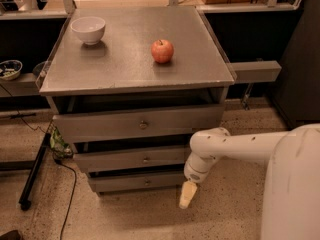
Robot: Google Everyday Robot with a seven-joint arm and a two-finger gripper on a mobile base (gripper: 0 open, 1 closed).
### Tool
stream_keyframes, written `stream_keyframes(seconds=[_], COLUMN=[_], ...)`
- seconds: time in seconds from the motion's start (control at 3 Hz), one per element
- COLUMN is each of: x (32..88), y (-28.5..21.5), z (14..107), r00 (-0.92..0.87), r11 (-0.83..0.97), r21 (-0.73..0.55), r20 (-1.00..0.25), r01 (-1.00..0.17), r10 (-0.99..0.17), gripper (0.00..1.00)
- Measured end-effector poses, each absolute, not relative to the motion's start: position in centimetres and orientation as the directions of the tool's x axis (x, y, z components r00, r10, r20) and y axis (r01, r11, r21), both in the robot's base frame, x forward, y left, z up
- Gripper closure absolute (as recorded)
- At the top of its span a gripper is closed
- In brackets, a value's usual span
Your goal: Open bottom drawer
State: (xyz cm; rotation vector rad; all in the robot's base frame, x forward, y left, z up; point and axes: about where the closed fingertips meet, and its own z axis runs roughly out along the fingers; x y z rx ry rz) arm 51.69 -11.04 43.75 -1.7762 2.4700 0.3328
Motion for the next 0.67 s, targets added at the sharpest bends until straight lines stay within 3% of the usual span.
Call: stream_keyframes(seconds=[0.67], x=[52.4], y=[-10.9], z=[41.5], r00=[-0.355], r11=[0.324], r21=[0.158], r20=[-0.247], r01=[-0.933], r10=[-0.902], gripper=[0.0])
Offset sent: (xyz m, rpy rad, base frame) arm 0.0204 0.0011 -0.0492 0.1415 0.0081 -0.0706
